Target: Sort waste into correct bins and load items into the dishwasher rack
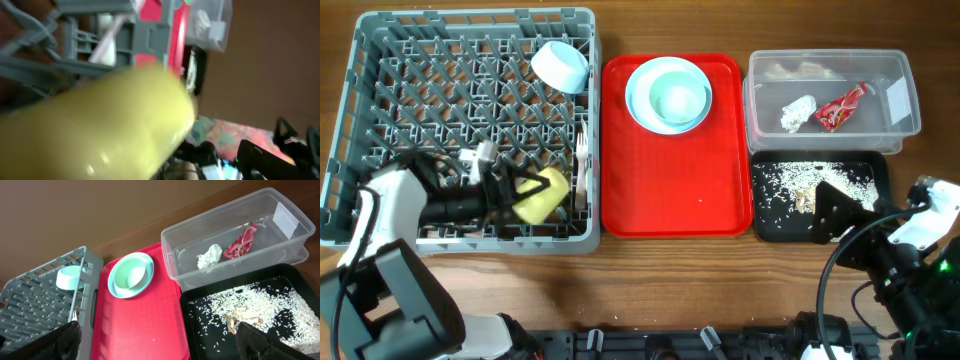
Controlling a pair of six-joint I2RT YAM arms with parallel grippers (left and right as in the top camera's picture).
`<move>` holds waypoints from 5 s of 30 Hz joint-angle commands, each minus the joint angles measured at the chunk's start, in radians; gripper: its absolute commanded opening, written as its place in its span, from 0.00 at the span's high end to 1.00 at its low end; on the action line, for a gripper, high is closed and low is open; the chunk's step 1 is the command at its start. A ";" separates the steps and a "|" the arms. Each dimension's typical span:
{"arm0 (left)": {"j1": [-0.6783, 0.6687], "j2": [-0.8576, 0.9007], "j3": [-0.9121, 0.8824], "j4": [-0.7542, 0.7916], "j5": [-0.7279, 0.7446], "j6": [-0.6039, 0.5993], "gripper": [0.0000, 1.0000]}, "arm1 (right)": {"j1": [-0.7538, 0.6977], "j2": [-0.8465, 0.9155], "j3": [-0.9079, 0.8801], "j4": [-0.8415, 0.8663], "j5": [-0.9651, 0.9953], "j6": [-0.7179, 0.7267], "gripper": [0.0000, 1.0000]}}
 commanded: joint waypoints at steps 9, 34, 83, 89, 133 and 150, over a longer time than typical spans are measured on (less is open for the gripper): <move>-0.003 -0.507 0.239 0.071 -0.432 -0.477 0.00 | -0.002 -0.002 0.003 0.005 0.014 -0.009 0.00; -1.094 0.362 0.300 1.300 -1.007 -0.776 0.62 | -0.002 -0.002 0.003 0.005 0.014 -0.010 0.00; -0.581 0.042 0.983 -0.060 -0.246 -0.439 0.96 | -0.002 -0.002 0.003 0.005 0.014 -0.010 0.00; -0.263 0.205 0.727 -0.105 0.389 -0.183 0.96 | -0.002 -0.002 0.003 0.005 0.014 -0.009 0.01; -0.608 -0.145 0.489 0.558 -0.576 -0.731 0.00 | -0.002 0.000 0.003 0.005 0.014 -0.010 0.00; -1.097 0.528 0.488 0.880 -0.789 -0.729 0.96 | -0.002 0.000 0.003 0.005 0.014 -0.009 0.00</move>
